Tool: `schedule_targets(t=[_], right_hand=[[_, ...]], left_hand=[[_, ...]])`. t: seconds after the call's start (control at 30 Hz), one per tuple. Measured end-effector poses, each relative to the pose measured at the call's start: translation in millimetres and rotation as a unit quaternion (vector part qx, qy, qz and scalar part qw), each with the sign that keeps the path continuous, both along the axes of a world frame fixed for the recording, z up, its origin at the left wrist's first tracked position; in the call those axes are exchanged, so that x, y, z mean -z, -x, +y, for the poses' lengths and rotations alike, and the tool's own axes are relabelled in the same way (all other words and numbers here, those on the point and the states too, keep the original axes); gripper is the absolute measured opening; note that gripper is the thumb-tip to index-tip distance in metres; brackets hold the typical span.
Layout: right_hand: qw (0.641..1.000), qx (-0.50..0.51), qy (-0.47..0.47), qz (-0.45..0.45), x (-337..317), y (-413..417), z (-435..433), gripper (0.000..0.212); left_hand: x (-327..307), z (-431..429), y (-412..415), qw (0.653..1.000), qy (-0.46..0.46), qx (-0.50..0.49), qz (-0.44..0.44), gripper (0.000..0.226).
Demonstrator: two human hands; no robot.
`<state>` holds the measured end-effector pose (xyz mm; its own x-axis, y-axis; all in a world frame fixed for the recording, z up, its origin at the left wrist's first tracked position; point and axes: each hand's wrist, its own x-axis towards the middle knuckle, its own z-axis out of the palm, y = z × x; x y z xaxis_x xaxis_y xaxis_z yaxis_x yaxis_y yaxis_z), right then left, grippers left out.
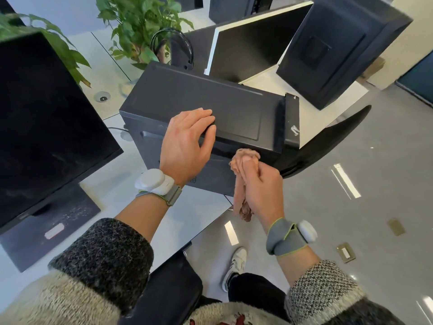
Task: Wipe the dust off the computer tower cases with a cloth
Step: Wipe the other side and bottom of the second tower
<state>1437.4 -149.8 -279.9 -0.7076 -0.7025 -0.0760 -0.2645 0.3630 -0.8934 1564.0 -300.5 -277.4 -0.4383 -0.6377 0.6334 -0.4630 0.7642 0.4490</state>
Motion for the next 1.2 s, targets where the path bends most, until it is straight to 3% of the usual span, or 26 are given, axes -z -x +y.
schedule_targets(t=[0.27,0.47,0.83,0.97,1.07,1.2], right_hand=[[0.999,-0.031,-0.035,0.0,2,-20,-31,0.043],[0.998,0.009,-0.011,-0.053,11,3,-7,0.05],[0.999,-0.018,-0.039,-0.014,8,-10,-20,0.048],[0.999,-0.012,-0.028,-0.009,4,4,-4,0.047],[0.998,-0.027,-0.047,0.038,-2,-6,-23,0.046],[0.998,-0.035,-0.051,0.017,-3,-19,-39,0.048]], left_hand=[[-1,0,-1,1.0,-0.004,0.003,-0.008,0.026],[-3,-2,-4,1.0,-0.003,0.014,-0.013,0.026],[-14,-3,-12,0.998,-0.034,0.042,-0.013,0.026],[-21,-20,-35,0.999,-0.03,-0.028,0.022,0.024],[-16,-34,-47,0.997,-0.023,-0.077,0.001,0.024],[-6,-38,-48,0.996,-0.006,-0.082,-0.018,0.025]])
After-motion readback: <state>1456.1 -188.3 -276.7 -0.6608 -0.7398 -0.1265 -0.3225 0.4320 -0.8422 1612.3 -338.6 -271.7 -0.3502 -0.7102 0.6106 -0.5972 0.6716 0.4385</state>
